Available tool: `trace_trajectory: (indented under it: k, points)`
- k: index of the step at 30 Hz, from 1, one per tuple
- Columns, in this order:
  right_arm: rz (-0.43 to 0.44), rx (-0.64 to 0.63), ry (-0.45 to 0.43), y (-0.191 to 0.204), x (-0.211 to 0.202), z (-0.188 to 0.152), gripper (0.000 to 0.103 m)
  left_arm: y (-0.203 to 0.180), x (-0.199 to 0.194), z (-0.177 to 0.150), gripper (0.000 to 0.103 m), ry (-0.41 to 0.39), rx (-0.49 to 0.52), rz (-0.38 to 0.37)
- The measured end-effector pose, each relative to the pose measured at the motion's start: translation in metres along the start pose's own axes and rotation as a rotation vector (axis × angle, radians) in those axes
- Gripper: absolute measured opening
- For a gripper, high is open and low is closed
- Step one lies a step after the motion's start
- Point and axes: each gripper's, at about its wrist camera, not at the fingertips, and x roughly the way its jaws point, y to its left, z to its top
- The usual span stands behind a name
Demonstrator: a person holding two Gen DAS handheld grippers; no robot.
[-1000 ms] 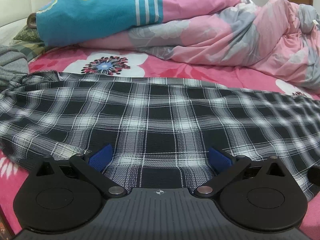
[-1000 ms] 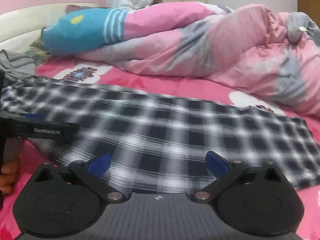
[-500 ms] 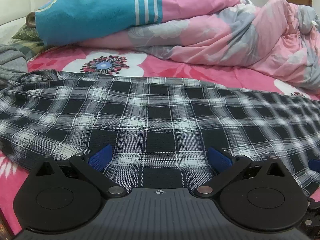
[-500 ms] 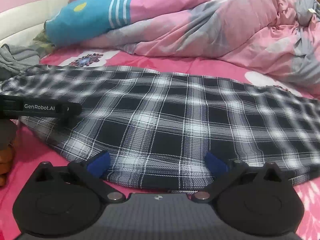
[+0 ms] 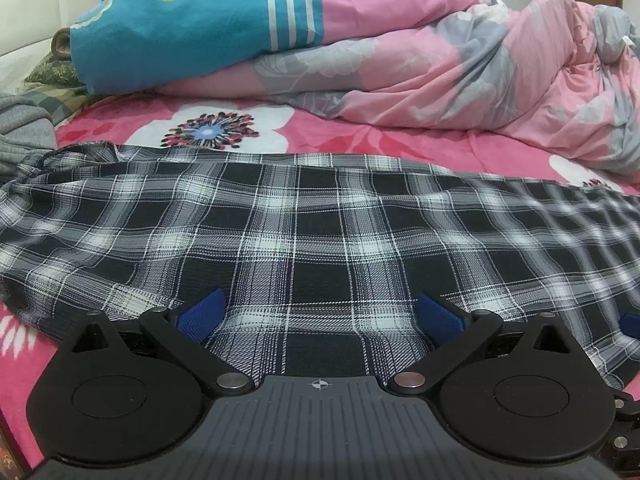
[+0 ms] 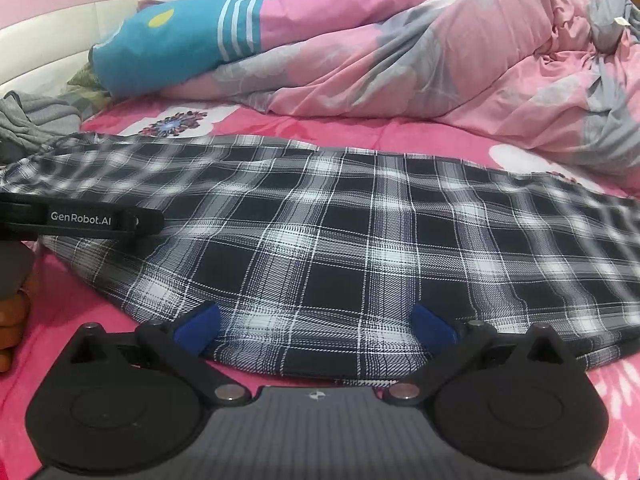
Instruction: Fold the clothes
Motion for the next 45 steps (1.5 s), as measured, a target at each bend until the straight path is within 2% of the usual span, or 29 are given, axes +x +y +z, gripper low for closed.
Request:
trace_trajectory:
  k: [10, 16, 19, 22, 24, 26, 29, 32, 33, 38, 43, 45]
  points:
    - [0.009, 0.008, -0.008, -0.002, 0.000, -0.001, 0.103, 0.004, -0.006, -0.003, 0.103, -0.007, -0.010, -0.023]
    - [0.011, 0.013, -0.009, -0.002, 0.000, -0.001, 0.103, 0.022, -0.035, -0.006, 0.103, -0.099, -0.064, -0.107]
    - [0.010, 0.013, -0.008, -0.002, 0.000, -0.001, 0.103, 0.043, -0.063, 0.001, 0.103, -0.136, -0.108, -0.152]
    - [0.011, 0.014, -0.008, -0.003, -0.001, -0.001, 0.103, 0.078, -0.095, 0.011, 0.103, -0.110, -0.182, -0.220]
    - [0.011, 0.013, -0.008, -0.003, -0.001, -0.001, 0.103, 0.116, -0.118, 0.021, 0.103, -0.091, -0.228, -0.270]
    - [0.011, 0.014, -0.009, -0.002, -0.001, -0.001, 0.103, 0.153, -0.136, 0.030, 0.103, -0.097, -0.279, -0.226]
    - [0.012, 0.014, -0.011, -0.002, -0.001, -0.001, 0.103, 0.213, -0.139, 0.041, 0.103, -0.089, -0.397, -0.063]
    - [0.013, 0.015, -0.012, -0.003, -0.001, -0.001, 0.103, 0.271, -0.110, 0.046, 0.103, -0.018, -0.473, 0.041]
    - [0.012, 0.016, -0.012, -0.002, -0.001, -0.001, 0.103, 0.288, -0.096, 0.045, 0.103, 0.017, -0.514, 0.055]
    - [0.012, 0.016, -0.012, -0.002, -0.001, -0.002, 0.103, 0.331, -0.041, 0.032, 0.100, 0.093, -0.690, 0.016]
    - [0.013, 0.017, -0.013, -0.002, -0.001, -0.002, 0.103, 0.330, -0.021, 0.027, 0.098, 0.044, -0.741, 0.016]
    - [0.013, 0.018, -0.013, -0.002, -0.001, -0.002, 0.103, 0.327, -0.016, 0.030, 0.092, 0.027, -0.722, 0.037]
